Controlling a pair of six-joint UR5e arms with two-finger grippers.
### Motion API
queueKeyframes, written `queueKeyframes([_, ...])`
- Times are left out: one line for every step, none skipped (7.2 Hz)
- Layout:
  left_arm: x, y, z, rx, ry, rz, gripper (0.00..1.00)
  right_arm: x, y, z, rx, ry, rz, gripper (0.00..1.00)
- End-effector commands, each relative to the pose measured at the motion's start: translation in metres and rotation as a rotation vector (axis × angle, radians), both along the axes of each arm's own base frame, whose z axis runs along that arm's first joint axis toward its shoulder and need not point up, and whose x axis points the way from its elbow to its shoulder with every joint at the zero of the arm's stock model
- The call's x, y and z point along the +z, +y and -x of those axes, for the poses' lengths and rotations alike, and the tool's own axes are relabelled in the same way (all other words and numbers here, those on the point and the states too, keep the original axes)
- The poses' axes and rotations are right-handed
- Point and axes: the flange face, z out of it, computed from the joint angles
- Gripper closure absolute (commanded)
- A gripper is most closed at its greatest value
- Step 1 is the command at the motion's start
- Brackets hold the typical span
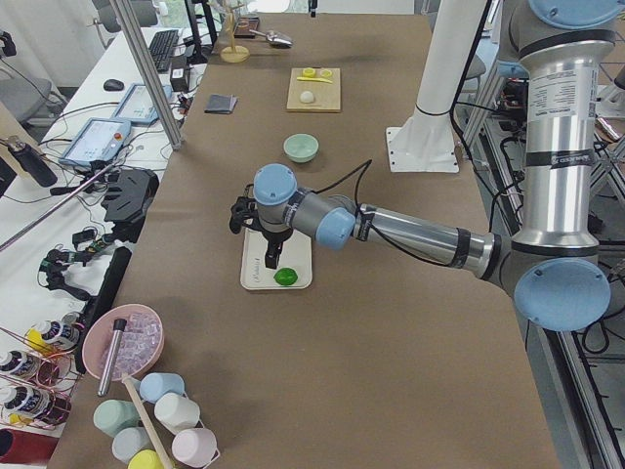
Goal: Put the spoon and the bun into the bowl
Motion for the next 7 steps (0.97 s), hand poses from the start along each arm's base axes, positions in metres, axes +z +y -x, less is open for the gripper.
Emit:
queueKeyframes([-0.043,-0.028,-0.08,0.032,-0.02,-0.011,0.06,-0.071,-0.017,0.104,0.054,-0.031,0.103,0.01])
queueKeyframes([-0.056,-0.034,-0.115,0.067,-0.021,-0.018,0.06,-0.096,-0.017,0.164,0.08,0.012,0.105,0.02])
queueKeyframes([-0.053,-0.035,-0.146,0.019,-0.056,0.043,0.03,-0.108,-0.012,0.213,0.079,0.045,0.084,0.04])
queueKeyframes([-0.062,-0.039,-0.172,-0.001,-0.059,0.08,0.03,-0.107,-0.009,0.234,0.076,0.065,0.084,0.06])
queueKeyframes([-0.06,-0.049,-0.187,-0.003,-0.063,0.108,0.03,-0.107,-0.016,0.253,0.079,0.087,0.066,0.06])
queueKeyframes([-0.057,-0.055,-0.197,0.003,-0.072,0.115,0.03,-0.106,-0.019,0.268,0.067,0.095,0.065,0.06])
queueKeyframes([-0.056,-0.055,-0.2,-0.009,-0.094,0.1,0.03,-0.099,-0.014,0.29,0.047,0.121,0.061,0.07])
